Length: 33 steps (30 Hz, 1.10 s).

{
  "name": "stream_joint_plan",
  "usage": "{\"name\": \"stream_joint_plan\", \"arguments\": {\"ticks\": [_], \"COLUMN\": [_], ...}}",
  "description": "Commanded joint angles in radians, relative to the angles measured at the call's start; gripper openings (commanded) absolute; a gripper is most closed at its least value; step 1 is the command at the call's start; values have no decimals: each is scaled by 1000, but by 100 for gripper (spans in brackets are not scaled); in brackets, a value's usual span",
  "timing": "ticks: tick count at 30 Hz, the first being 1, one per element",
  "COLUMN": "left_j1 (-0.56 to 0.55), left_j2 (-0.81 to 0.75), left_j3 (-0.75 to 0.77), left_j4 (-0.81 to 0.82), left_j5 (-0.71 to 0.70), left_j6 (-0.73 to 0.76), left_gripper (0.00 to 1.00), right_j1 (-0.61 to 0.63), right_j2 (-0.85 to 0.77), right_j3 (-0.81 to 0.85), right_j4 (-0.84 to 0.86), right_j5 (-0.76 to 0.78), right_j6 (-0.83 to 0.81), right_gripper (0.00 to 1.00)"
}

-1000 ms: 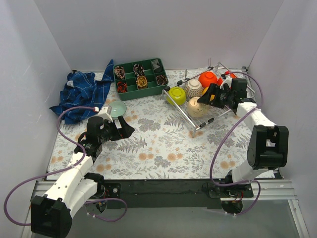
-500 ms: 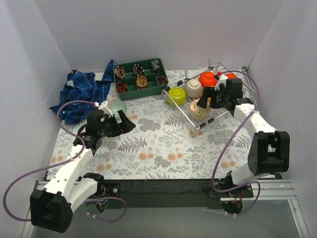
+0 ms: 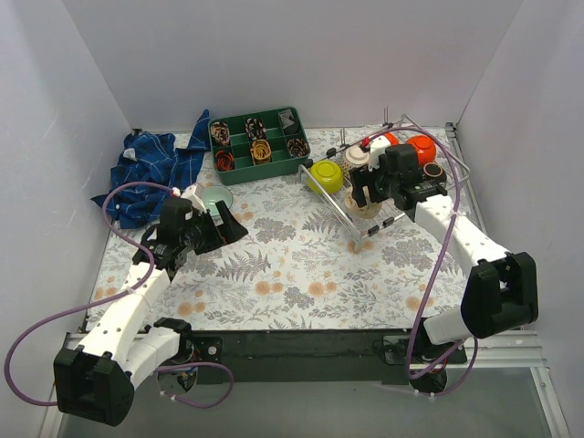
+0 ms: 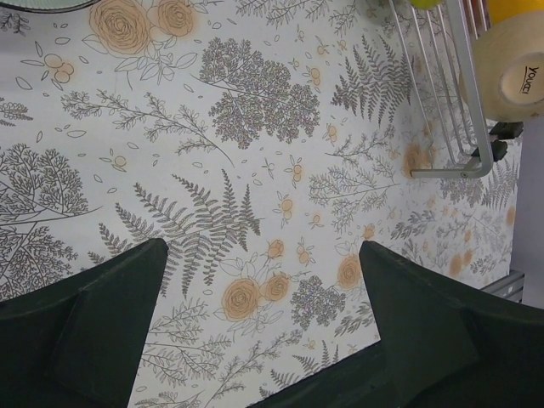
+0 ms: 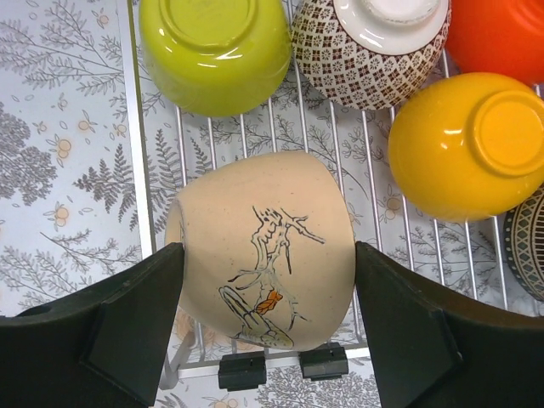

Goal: Unload the bowls from the dish rack

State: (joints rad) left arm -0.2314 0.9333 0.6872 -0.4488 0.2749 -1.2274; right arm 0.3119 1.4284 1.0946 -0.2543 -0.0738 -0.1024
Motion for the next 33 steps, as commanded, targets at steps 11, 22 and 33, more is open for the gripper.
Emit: {"name": "stream_joint_plan", "arguments": {"ticks": [11, 22, 33], "left_j1": [-5, -5, 6], "left_j2": [19, 104, 220], "left_j3": [43, 98, 256], "left_j4": [-45, -70, -198], "left_j5": [-36, -46, -187], "left_j6": [0, -43, -34], "left_gripper": [98, 98, 98], "right_j1": [279, 683, 967], "right_j2": [-72, -48, 150], "right_j3": [105, 22, -182], "right_j4": [70, 354, 829], "right_j5": [454, 851, 1049], "right_j6": [-305, -696, -1003], "right_gripper": [1, 1, 1]}}
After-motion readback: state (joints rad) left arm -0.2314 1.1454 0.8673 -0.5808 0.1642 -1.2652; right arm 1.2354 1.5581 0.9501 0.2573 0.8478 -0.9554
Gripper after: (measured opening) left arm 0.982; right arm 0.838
